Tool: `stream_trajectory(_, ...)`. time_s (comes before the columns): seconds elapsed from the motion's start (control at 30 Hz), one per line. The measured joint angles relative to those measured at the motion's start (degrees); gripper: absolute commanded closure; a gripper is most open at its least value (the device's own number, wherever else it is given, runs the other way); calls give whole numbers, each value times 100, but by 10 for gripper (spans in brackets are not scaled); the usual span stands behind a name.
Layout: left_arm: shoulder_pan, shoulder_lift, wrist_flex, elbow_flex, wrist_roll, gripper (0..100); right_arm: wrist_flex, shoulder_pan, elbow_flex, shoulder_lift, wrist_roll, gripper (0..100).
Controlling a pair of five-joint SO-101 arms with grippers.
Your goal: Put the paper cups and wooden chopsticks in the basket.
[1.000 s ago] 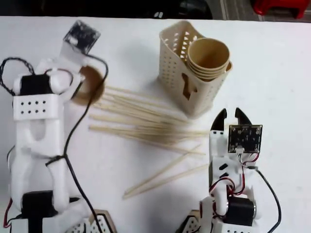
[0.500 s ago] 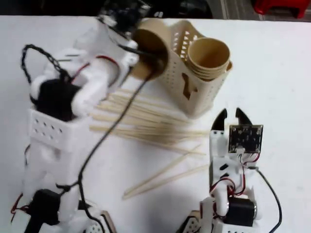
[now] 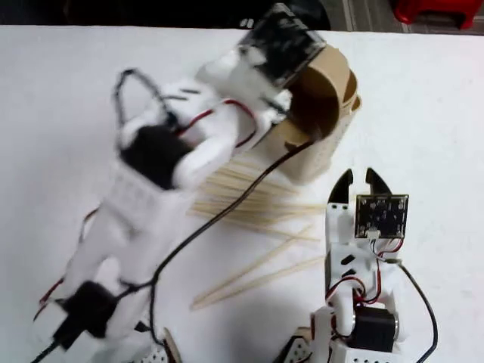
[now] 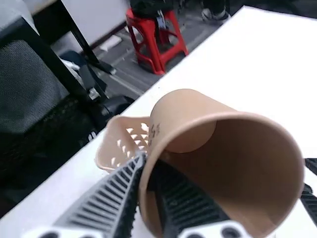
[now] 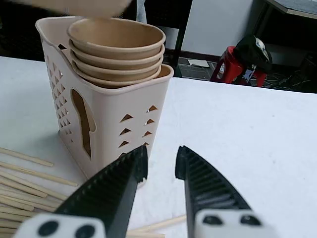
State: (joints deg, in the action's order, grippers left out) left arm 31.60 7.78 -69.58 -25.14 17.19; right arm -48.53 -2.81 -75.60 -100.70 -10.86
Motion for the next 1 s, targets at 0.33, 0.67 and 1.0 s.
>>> stream_trajectory(0.33,0,-659,633,9,0,775,0,0,0,0,0,893)
stream_trajectory(0.67,-281,-1284,2189,9,-299,767,0,0,0,0,0,893)
stream_trajectory(1.0,-782,-1829,3297,9,-431,797,0,0,0,0,0,893)
